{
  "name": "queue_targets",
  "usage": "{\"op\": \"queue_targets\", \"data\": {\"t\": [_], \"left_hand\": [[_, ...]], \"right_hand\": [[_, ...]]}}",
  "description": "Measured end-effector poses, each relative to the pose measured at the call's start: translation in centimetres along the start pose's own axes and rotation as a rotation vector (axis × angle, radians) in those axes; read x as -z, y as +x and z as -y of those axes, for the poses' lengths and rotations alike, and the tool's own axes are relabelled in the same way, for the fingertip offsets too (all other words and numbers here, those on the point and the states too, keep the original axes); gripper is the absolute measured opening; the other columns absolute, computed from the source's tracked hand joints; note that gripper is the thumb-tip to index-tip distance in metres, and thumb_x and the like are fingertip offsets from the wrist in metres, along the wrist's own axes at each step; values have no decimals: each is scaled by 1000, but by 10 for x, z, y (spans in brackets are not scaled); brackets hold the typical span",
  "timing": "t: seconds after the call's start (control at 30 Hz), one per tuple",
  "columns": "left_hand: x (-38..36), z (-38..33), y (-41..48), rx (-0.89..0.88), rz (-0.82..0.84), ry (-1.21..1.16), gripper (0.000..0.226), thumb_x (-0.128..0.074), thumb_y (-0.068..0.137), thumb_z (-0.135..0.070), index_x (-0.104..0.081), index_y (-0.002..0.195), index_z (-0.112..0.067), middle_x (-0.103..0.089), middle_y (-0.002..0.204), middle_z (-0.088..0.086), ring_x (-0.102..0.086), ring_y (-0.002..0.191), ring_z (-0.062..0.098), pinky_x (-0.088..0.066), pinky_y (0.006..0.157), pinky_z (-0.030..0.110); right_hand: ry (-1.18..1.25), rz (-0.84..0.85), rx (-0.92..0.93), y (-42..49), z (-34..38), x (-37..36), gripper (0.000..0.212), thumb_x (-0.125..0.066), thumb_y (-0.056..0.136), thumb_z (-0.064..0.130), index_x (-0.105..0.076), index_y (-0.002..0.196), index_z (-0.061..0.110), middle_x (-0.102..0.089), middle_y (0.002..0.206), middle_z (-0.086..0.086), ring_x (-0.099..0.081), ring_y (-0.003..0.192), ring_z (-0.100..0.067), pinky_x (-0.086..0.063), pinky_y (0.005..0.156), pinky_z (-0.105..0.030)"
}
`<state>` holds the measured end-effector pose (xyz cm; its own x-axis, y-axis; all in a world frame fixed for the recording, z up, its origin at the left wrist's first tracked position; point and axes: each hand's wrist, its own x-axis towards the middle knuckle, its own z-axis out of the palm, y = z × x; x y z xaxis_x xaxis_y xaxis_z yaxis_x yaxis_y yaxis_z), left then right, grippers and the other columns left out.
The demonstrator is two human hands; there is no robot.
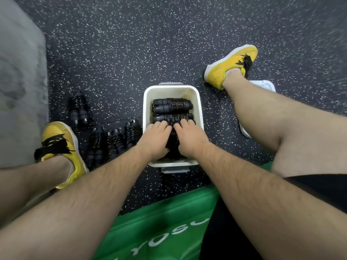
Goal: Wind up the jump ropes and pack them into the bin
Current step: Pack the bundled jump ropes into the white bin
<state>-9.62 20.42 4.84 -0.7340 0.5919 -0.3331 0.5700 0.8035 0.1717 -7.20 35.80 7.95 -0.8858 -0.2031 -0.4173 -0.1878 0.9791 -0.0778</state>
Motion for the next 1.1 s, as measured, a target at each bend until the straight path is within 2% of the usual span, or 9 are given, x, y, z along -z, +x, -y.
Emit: {"op": "queue_targets", "data": {"t": [0.1,0.27,0.4,0.5,0.63,0.77,0.9,1.0,1.1], "left_hand": [[12,13,-10,44,-105,-134,56,-71,81,-35,-50,128,-15,-48,125,1,-44,119,23,-35,108,39],[27,53,-24,266,-317,-221,37,-60,91,-28,-55,125,-13,-52,119,4,-48,111,26,-41,99,42],[35,99,-31,458,-399,-222,45,-56,97,-34,-51,134,-9,-50,129,8,-47,119,28,-37,103,41],[37,139,-36,618,-350,-156,52,-51,100,-42,-43,139,-8,-47,135,10,-44,125,28,-37,106,41],[28,193,-41,823,-185,-37,62,-48,101,-49,-36,144,-7,-43,142,13,-44,129,29,-38,106,41],[1,242,-37,1045,-28,-153,87,-47,99,-61,-14,159,-7,-32,156,22,-35,142,35,-30,116,44],[-21,280,-28,1105,51,-313,110,-55,92,-68,4,160,-3,-32,159,23,-34,146,34,-27,118,42],[-31,293,-22,1099,70,-376,112,-65,89,-63,-4,159,1,-41,155,18,-41,143,31,-28,116,41],[-34,286,-17,1053,-26,-462,87,-76,85,-41,-29,148,-2,-42,147,18,-48,134,33,-39,108,42]], "right_hand": [[20,-56,61,1,13,20,51,-59,83,27,-44,130,14,-49,126,-7,-47,113,-28,-42,89,-39],[-51,-186,156,34,50,46,44,-49,92,26,-46,134,15,-54,127,-8,-51,112,-30,-42,87,-40],[-101,-193,249,78,86,62,59,-45,97,30,-29,152,16,-46,142,-8,-45,126,-30,-41,101,-41],[-154,-164,319,115,117,72,69,-46,97,33,-15,158,21,-29,157,-7,-31,139,-32,-33,111,-43],[-205,-90,360,163,160,71,80,-52,96,32,-2,159,27,-9,165,-5,-9,151,-34,-21,119,-48],[-294,-42,402,209,191,57,85,-53,97,32,6,158,29,-1,167,-4,-3,152,-33,-16,121,-50],[-337,-18,442,241,206,47,84,-50,98,29,10,157,30,2,167,-5,-1,152,-34,-15,122,-50],[-353,-14,460,254,211,40,85,-51,97,30,9,157,30,1,167,-5,-3,152,-34,-17,121,-49],[-339,-13,460,256,211,38,87,-53,95,28,7,157,31,-1,167,-4,-5,152,-34,-19,120,-47]]}}
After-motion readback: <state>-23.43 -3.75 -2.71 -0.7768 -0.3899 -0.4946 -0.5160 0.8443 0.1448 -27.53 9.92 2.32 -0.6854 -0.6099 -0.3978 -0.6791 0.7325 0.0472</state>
